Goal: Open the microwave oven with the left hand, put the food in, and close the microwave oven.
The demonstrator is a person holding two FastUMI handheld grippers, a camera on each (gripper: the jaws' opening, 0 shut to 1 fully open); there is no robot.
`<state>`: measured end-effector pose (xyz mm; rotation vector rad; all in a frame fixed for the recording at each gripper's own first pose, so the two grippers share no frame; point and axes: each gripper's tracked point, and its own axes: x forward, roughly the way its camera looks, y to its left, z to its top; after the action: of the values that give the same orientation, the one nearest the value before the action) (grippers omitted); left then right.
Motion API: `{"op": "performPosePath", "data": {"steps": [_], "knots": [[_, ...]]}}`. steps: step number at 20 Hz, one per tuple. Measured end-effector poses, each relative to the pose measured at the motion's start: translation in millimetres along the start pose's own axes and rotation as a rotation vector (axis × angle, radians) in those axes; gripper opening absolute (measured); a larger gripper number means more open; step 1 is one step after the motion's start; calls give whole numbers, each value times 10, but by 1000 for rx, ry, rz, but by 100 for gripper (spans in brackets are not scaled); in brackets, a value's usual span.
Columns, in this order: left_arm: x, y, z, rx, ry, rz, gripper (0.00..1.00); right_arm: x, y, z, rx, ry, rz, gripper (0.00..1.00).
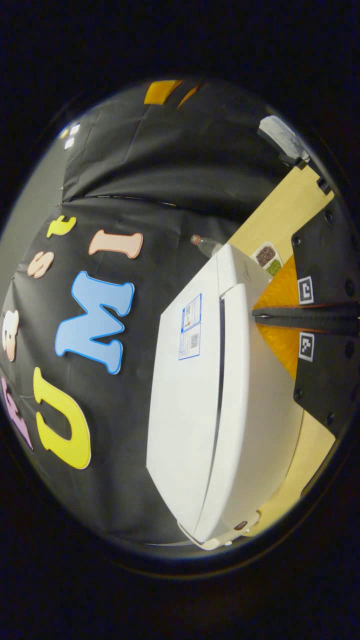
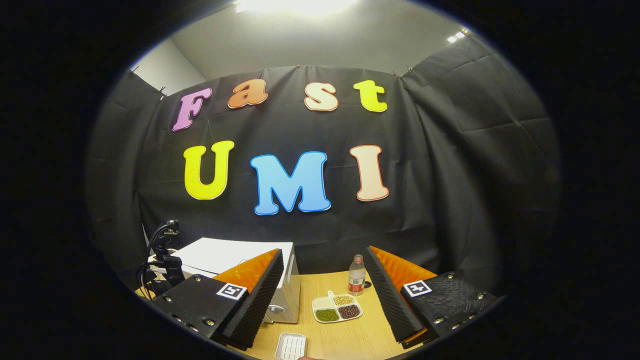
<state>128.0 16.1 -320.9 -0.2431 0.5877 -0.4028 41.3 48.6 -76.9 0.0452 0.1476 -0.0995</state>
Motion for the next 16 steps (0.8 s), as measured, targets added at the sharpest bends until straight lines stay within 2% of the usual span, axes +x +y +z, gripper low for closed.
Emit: {"op": "performPosePath", "data": {"steps": [3,5,7,9,12,16], "knots": [[44,7,40,11,-16,4,8,-54,41,49,-4,-17,10,98],[87,0,37,-22,12,12,6,-60,64,56,-17,-19,19,98],[66,15,29,36,10,13,6,-77,88,79,-20,-24,26,98],[22,62,133,49,-14,38,8,-76,139,58,-17,-15,38,98],[-337,122,588,105,-122,74,7,-63,257,111,-10,-19,58,98],[-1149,311,1405,160,-304,164,6,-23,503,279,-5,-33,98,98]]}}
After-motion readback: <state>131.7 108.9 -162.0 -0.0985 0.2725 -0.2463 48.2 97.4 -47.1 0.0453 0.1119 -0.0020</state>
